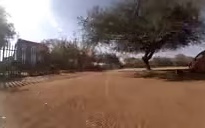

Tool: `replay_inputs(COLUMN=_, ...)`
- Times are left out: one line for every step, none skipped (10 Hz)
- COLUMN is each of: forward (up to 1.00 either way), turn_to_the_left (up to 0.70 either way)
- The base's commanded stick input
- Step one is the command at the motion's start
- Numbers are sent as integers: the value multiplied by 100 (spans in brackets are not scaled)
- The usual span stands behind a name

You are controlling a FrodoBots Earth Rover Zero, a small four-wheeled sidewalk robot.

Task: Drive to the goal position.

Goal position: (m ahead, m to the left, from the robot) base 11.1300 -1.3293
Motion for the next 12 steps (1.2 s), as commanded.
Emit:
replay_inputs(forward=100, turn_to_the_left=0)
replay_inputs(forward=100, turn_to_the_left=0)
replay_inputs(forward=100, turn_to_the_left=0)
replay_inputs(forward=100, turn_to_the_left=0)
replay_inputs(forward=100, turn_to_the_left=0)
replay_inputs(forward=100, turn_to_the_left=0)
replay_inputs(forward=100, turn_to_the_left=0)
replay_inputs(forward=100, turn_to_the_left=0)
replay_inputs(forward=100, turn_to_the_left=0)
replay_inputs(forward=100, turn_to_the_left=0)
replay_inputs(forward=100, turn_to_the_left=0)
replay_inputs(forward=100, turn_to_the_left=0)
